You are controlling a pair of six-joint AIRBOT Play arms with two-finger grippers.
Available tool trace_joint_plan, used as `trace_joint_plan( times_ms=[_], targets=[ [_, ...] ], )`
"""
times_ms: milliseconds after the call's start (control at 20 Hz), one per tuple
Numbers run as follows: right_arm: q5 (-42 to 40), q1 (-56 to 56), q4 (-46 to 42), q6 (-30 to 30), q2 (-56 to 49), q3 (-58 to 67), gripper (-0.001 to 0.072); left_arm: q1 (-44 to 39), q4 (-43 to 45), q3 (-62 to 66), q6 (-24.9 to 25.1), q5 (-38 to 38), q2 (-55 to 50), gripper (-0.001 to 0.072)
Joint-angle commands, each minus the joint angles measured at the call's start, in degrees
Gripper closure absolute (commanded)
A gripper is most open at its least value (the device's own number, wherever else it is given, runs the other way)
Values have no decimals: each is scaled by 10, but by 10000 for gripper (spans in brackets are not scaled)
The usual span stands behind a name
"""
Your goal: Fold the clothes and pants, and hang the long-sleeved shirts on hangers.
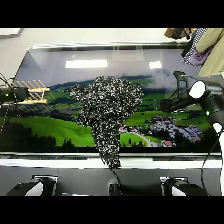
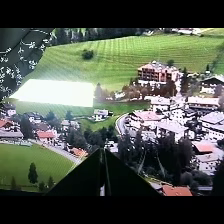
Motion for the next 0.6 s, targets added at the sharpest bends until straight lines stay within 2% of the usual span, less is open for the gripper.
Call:
trace_joint_plan(
  times_ms=[0,500,550],
  targets=[
    [-1,0,0,1,0,0,690,0,0,0,0,0,0,686],
    [10,0,10,6,0,0,689,0,0,0,0,35,-2,686],
    [21,0,25,21,-1,0,646,0,-2,0,0,35,-2,686]
  ],
)
